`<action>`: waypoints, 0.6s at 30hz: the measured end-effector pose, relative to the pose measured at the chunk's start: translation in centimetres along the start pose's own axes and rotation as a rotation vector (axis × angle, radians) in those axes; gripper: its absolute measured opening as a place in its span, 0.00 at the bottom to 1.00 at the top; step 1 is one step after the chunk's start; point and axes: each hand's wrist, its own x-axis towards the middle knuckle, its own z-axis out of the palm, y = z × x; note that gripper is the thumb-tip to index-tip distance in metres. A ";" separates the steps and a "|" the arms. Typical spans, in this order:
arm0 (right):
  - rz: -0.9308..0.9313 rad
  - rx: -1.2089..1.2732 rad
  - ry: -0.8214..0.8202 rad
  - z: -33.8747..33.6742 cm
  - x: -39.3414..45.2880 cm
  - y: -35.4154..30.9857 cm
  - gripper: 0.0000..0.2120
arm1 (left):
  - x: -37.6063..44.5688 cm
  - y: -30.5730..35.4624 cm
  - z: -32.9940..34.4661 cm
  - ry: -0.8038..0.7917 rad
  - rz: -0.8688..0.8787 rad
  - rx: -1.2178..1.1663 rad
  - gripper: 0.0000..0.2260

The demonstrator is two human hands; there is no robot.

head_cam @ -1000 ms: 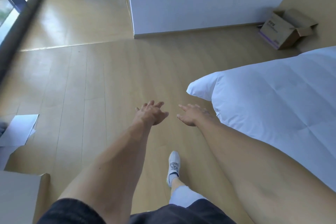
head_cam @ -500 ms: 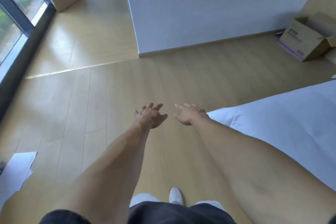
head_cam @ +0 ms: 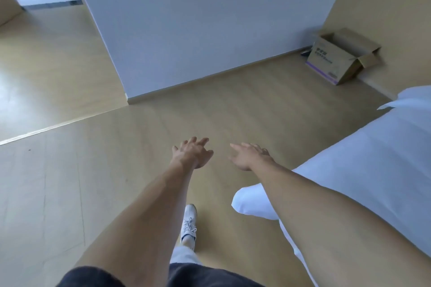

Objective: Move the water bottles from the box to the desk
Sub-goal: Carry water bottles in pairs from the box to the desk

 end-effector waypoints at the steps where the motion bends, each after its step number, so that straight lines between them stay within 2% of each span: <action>1: 0.023 0.005 0.002 -1.1 1.9 0.0 0.28 | 2.4 0.4 -1.1 -0.007 0.024 0.005 0.27; 10: 0.186 0.103 0.020 -11.2 14.8 -0.9 0.27 | 19.8 4.7 -11.4 -0.062 0.251 0.137 0.28; 18: 0.298 0.170 0.040 -16.5 24.3 2.9 0.27 | 30.6 9.7 -15.0 -0.111 0.352 0.205 0.27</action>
